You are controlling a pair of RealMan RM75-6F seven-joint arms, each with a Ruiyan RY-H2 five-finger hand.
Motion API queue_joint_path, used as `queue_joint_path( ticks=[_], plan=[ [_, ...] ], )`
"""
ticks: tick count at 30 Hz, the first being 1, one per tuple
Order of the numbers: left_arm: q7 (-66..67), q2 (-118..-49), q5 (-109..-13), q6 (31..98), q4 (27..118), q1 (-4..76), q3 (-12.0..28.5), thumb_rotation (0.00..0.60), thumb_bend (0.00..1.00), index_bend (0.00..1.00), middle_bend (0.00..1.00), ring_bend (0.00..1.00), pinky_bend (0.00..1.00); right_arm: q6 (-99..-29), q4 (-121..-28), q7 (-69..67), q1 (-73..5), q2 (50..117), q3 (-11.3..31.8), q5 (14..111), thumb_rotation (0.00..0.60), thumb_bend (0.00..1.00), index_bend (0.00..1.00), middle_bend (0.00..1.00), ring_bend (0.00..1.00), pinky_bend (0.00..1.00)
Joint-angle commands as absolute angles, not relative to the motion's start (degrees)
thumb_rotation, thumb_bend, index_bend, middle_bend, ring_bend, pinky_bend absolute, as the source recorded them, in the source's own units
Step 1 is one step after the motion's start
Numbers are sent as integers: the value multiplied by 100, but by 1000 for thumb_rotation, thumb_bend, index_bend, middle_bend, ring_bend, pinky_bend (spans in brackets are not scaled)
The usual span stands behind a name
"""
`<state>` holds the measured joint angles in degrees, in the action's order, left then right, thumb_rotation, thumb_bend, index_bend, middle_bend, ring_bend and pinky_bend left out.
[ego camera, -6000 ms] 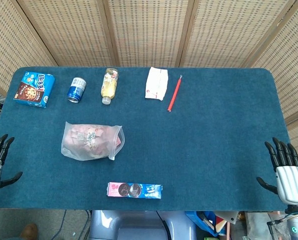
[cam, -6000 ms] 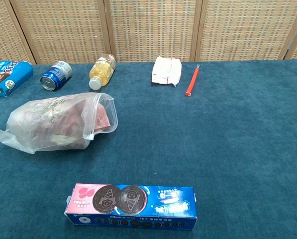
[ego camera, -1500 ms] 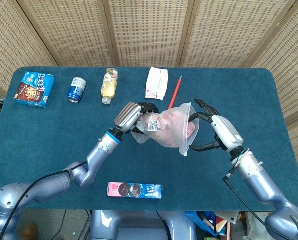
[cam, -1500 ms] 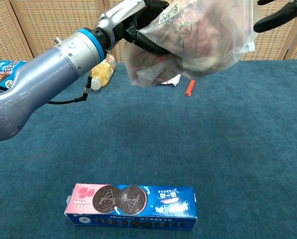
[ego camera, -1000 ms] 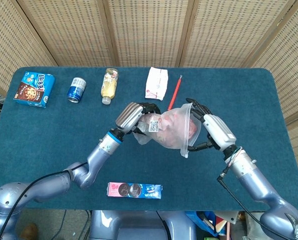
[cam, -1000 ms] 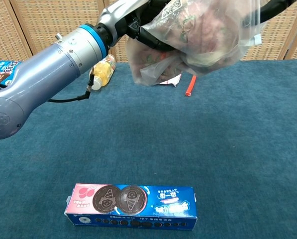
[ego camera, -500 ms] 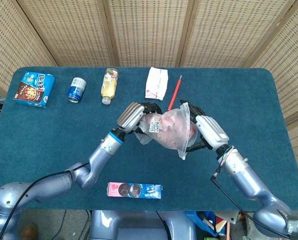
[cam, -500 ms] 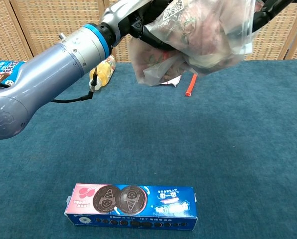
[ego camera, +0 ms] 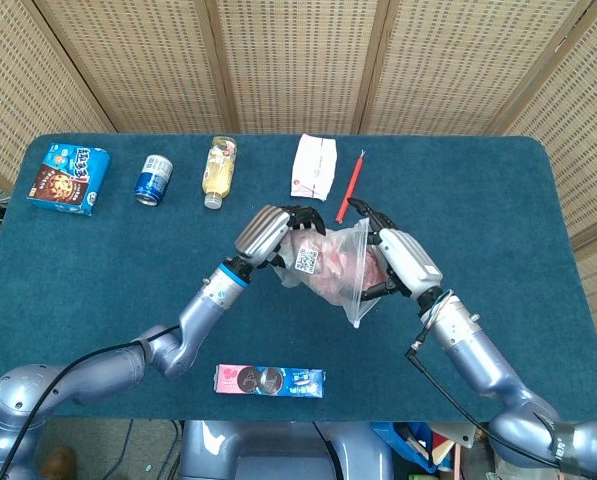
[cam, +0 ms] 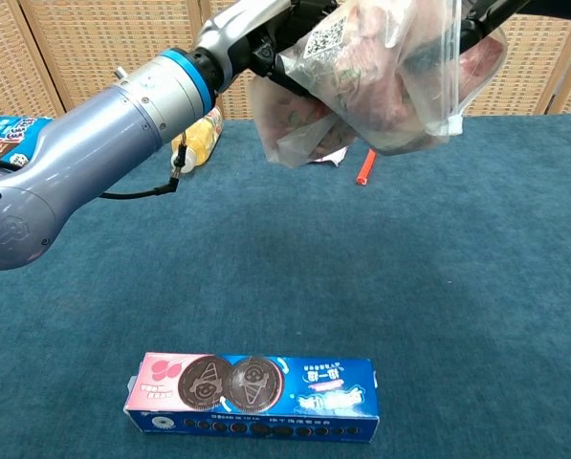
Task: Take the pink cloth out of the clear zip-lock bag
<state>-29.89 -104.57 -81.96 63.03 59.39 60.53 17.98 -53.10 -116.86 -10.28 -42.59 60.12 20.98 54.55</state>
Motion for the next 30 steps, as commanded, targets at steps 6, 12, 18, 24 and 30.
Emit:
queue_joint_path(
  ticks=[6,12,18,24,30],
  plan=[
    [-2991,-10415,-8190,6306,5980,6026,1782,600,260,500,490,478,530,-5385,-11642,-996,-4234,6101,2059,5483,600,437,712,0,0,0],
    [-2963,-10384,-8180,6284,6016,5999,1755,600,260,500,490,478,530,-5414,-11634,-1042,-4183,6114,2044,5555,600,517,750,0,0,0],
    [-2945,-10348,-8159,6257,6059,5971,1740,600,260,500,477,474,530,-5443,-11656,-1100,-4119,6118,2021,5686,600,521,756,0,0,0],
    [-2925,-10300,-8190,6279,6090,5922,1689,600,259,497,387,396,524,-5527,-11644,-1153,-4048,6172,1994,5848,600,539,764,0,0,0],
    [-2893,-10219,-8186,6214,6160,5872,1626,600,260,343,232,224,342,-5577,-11623,-1220,-3982,6219,1959,6017,600,553,770,0,0,0]
  ],
)
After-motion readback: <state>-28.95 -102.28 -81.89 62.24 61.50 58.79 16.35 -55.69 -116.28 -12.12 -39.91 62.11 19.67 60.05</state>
